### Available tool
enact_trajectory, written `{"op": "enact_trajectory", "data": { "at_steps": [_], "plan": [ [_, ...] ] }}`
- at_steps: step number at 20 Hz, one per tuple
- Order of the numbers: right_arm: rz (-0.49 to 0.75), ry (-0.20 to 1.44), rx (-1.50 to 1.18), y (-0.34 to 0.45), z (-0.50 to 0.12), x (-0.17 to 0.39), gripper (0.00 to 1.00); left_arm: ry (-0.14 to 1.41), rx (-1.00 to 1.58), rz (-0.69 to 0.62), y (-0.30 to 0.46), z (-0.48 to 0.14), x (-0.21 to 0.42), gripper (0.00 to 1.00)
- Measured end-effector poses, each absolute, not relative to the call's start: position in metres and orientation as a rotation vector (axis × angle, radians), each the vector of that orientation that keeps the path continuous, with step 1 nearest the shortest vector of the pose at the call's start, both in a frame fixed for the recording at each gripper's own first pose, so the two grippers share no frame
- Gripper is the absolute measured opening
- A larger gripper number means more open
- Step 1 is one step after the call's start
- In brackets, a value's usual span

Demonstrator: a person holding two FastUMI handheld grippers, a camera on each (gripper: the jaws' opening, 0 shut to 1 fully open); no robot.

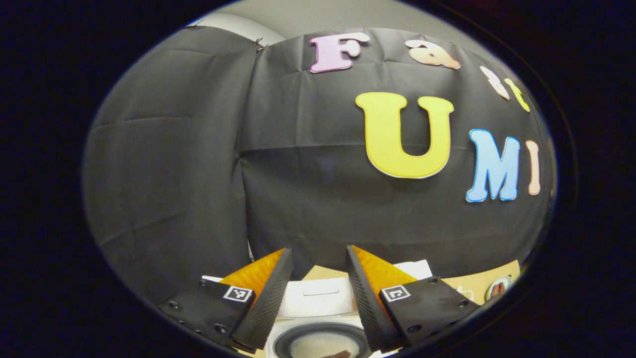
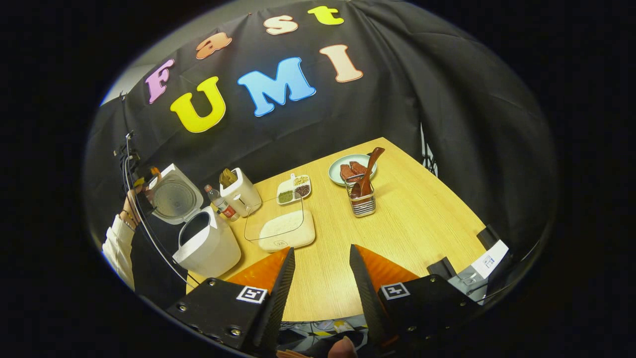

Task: Close the left gripper, press the button to open the rice cooker; take a wooden spoon from the chopstick holder with the right hand, scoop a spoonful of rice and pour it into the rice cooker, then put the wooden spoon back into the chopstick holder.

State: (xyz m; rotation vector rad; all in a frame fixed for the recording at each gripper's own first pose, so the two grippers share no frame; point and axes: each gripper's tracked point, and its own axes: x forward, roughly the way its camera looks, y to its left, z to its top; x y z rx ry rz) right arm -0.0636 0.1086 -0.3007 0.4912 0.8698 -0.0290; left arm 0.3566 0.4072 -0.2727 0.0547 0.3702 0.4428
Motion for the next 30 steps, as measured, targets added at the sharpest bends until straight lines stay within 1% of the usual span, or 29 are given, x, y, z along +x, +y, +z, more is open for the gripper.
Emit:
{"op": "enact_trajectory", "data": {
  "at_steps": [1, 6, 9, 11, 13, 14, 15, 16, 18, 19, 21, 22, 23, 24, 25, 26, 27, 28, 29, 30],
  "plan": [
    [-0.027, 0.872, 0.494, 0.109, -0.302, -0.064, 0.68, 0.361, 0.069, 0.437, 0.399, -0.278, 0.343, 0.82],
    [-0.010, 0.887, 0.497, 0.114, -0.308, -0.068, 0.68, 0.330, 0.128, 0.417, 0.363, -0.291, 0.281, 0.81],
    [-0.003, 0.896, 0.497, 0.118, -0.312, -0.073, 0.68, 0.372, 0.086, 0.405, 0.343, -0.321, 0.245, 0.81],
    [-0.003, 0.902, 0.502, 0.117, -0.313, -0.076, 0.68, 0.408, 0.062, 0.414, 0.339, -0.346, 0.221, 0.83],
    [-0.008, 0.904, 0.504, 0.119, -0.313, -0.075, 0.68, 0.455, 0.050, 0.416, 0.332, -0.378, 0.202, 0.86],
    [-0.009, 0.906, 0.504, 0.119, -0.314, -0.076, 0.68, 0.480, 0.050, 0.417, 0.331, -0.393, 0.195, 0.89],
    [-0.011, 0.907, 0.505, 0.119, -0.314, -0.077, 0.68, 0.507, 0.055, 0.419, 0.329, -0.407, 0.189, 0.87],
    [-0.012, 0.909, 0.508, 0.120, -0.314, -0.078, 0.68, 0.520, 0.064, 0.417, 0.327, -0.417, 0.184, 0.89],
    [-0.009, 0.915, 0.509, 0.123, -0.316, -0.081, 0.68, 0.545, 0.088, 0.408, 0.319, -0.438, 0.177, 0.84],
    [-0.006, 0.918, 0.506, 0.124, -0.318, -0.083, 0.68, 0.559, 0.097, 0.400, 0.316, -0.448, 0.175, 0.86],
    [0.000, 0.922, 0.502, 0.126, -0.319, -0.086, 0.68, 0.595, 0.058, 0.364, 0.304, -0.469, 0.168, 0.83],
    [0.002, 0.922, 0.504, 0.128, -0.318, -0.088, 0.68, 0.598, 0.025, 0.368, 0.300, -0.472, 0.165, 0.83],
    [0.003, 0.922, 0.505, 0.129, -0.316, -0.091, 0.68, 0.575, 0.021, 0.367, 0.302, -0.471, 0.169, 0.87],
    [0.004, 0.922, 0.506, 0.130, -0.316, -0.093, 0.68, 0.591, 0.021, 0.368, 0.302, -0.473, 0.164, 0.82],
    [0.005, 0.923, 0.508, 0.132, -0.317, -0.093, 0.68, 0.581, 0.020, 0.368, 0.302, -0.471, 0.164, 0.85],
    [0.005, 0.921, 0.511, 0.133, -0.316, -0.093, 0.68, 0.580, 0.008, 0.371, 0.302, -0.474, 0.164, 0.82],
    [0.004, 0.918, 0.515, 0.134, -0.317, -0.092, 0.68, 0.570, -0.003, 0.376, 0.302, -0.474, 0.163, 0.82],
    [0.003, 0.915, 0.518, 0.134, -0.316, -0.092, 0.68, 0.564, -0.005, 0.376, 0.303, -0.473, 0.164, 0.89],
    [-0.001, 0.909, 0.520, 0.133, -0.315, -0.093, 0.68, 0.573, 0.005, 0.380, 0.304, -0.475, 0.164, 0.86],
    [-0.005, 0.903, 0.522, 0.132, -0.313, -0.094, 0.68, 0.580, 0.003, 0.385, 0.305, -0.477, 0.163, 0.86]
  ]
}}
